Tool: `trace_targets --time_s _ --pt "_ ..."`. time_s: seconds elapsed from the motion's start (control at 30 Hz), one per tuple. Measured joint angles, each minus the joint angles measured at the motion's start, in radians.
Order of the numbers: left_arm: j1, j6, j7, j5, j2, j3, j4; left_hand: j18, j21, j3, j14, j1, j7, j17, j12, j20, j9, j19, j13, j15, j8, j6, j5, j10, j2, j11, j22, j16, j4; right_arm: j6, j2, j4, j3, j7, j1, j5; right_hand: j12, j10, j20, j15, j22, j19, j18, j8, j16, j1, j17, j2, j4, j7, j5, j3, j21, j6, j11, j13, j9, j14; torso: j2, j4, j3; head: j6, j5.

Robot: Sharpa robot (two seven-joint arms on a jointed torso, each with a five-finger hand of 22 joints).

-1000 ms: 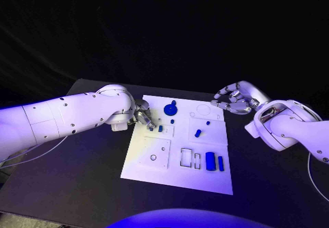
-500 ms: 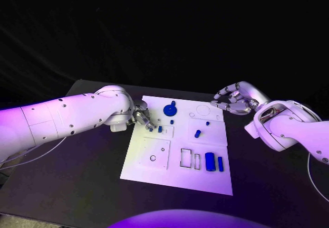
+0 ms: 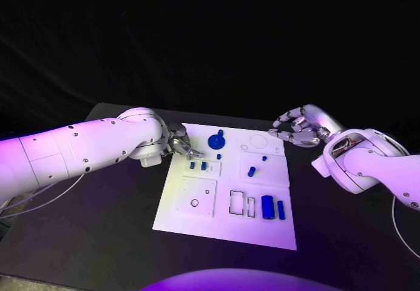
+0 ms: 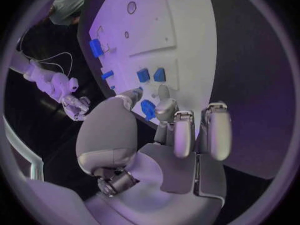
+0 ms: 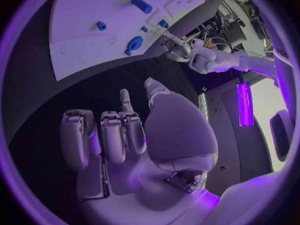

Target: Assemble the parts on the task board

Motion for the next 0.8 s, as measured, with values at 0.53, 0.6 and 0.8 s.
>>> trace_targets --time_s 0.53,0.6,0.8 --pt "-0.014 -0.316 0.364 0.0 0.056 -0.014 -0.011 0.125 -0.596 0.033 -0.369 0.458 0.146 -0.477 -0.531 0.111 -0.118 -0.429 -0.506 0.136 -0.145 -0.309 0.008 -0.541 0.03 0.152 -0.709 -0.539 -0.103 -0.007 0.0 -0.002 0.0 0.003 -0.001 0.001 -0.004 0.0 0.0 0.0 0.0 0.0 0.0 0.0 0.0 0.0 0.0 0.0 0.0 0.0 0.0 0.0 -0.004 0.0 0.0 0.0 -0.001 0.0 0.0 0.0012 -0.001 0.017 -0.026" --pt "-0.022 -0.348 0.418 -0.041 0.071 -0.019 -0.021 0.125 -0.592 0.08 -0.369 0.474 0.148 -0.494 -0.592 0.109 -0.166 -0.419 -0.579 0.136 -0.176 -0.284 0.002 -0.535 -0.006 0.152 -0.708 -0.519 -0.1 -0.007 0.0 -0.001 0.0 0.004 -0.002 0.002 -0.004 0.0 0.0 0.0 0.0 0.0 0.0 0.0 0.0 0.0 0.0 0.0 -0.002 0.0 0.0 -0.002 -0.004 0.0 0.0 0.0 -0.001 0.0 0.001 0.0008 -0.001 0.019 -0.028" --pt "-0.041 -0.387 0.5 -0.192 0.105 -0.03 -0.054 0.125 -0.563 0.101 -0.276 0.466 0.142 -0.438 -0.684 0.111 -0.25 -0.381 -0.698 0.135 -0.235 -0.24 0.0 -0.513 -0.037 0.157 -0.693 -0.405 -0.099 -0.007 0.0 0.004 0.0 0.006 -0.003 0.002 -0.004 0.0 0.0 0.0 0.001 0.0 0.0 0.0 0.0 0.0 0.0 0.0 -0.003 0.0 0.0 -0.003 -0.004 0.0 0.0 0.0 -0.001 0.0 0.002 -0.0006 -0.0006 0.022 -0.037"
